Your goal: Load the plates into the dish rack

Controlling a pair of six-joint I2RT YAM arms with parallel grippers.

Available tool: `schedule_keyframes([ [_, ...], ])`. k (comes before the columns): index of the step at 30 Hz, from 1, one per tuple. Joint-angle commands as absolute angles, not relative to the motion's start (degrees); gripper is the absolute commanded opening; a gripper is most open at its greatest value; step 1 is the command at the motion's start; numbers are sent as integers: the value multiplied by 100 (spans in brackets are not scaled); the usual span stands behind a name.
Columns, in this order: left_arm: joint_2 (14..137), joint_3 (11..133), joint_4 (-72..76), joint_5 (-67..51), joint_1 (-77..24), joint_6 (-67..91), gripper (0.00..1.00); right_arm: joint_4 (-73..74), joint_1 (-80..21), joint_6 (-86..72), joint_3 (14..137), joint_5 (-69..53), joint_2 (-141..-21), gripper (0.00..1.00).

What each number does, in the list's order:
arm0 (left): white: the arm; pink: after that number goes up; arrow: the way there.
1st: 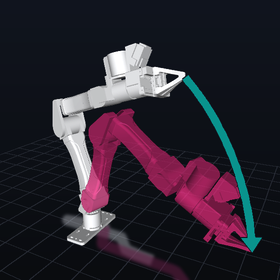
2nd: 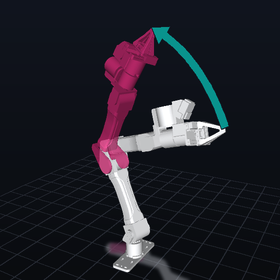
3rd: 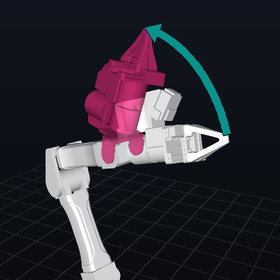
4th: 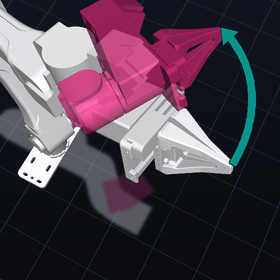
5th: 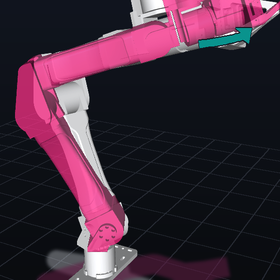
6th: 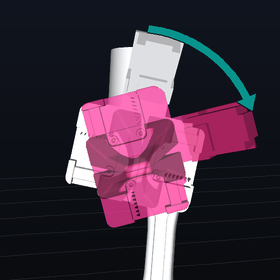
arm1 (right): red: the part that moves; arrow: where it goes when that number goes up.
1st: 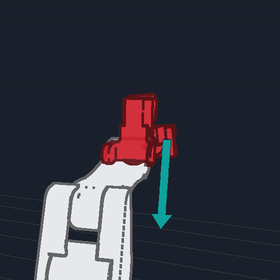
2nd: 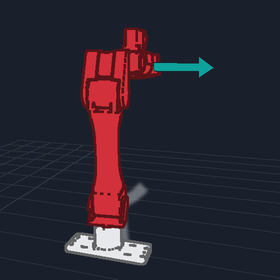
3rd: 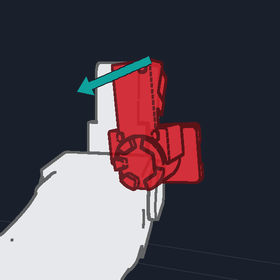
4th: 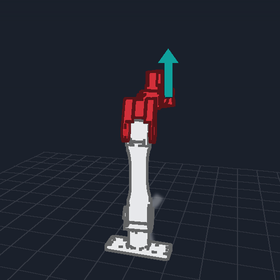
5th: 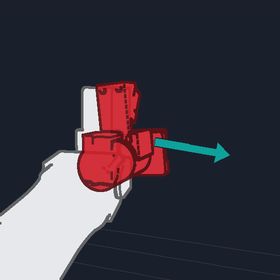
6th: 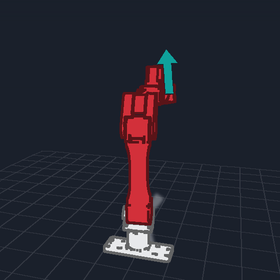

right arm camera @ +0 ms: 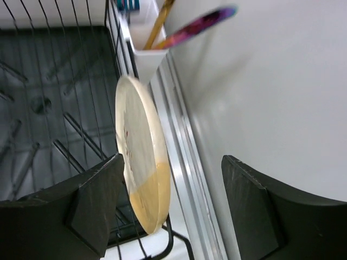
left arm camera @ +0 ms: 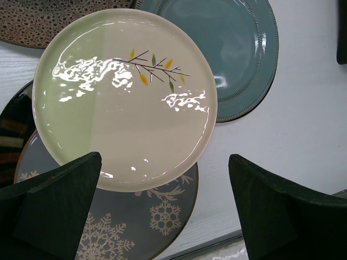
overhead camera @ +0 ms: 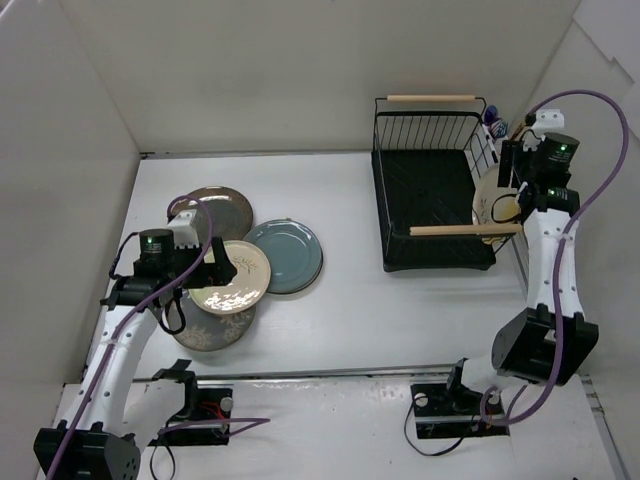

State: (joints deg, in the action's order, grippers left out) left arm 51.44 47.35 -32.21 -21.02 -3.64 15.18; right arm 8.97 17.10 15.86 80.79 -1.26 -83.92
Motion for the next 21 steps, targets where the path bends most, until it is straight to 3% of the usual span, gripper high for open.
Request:
schedule_keyframes([
  [1, 5115, 4887, -2909, -2136, -325, 1476, 99, 720, 1478, 1415, 8516, -26, -7814, 70],
  [12, 5124, 4878, -2979, -1714, -325, 1696, 99, 1450, -164, 230, 9403, -1633, -7374, 74],
  [21, 5150, 4825, -3348, -1310, -97, 2574, 96, 1591, -2062, -746, 10011, -3294, -8322, 75],
])
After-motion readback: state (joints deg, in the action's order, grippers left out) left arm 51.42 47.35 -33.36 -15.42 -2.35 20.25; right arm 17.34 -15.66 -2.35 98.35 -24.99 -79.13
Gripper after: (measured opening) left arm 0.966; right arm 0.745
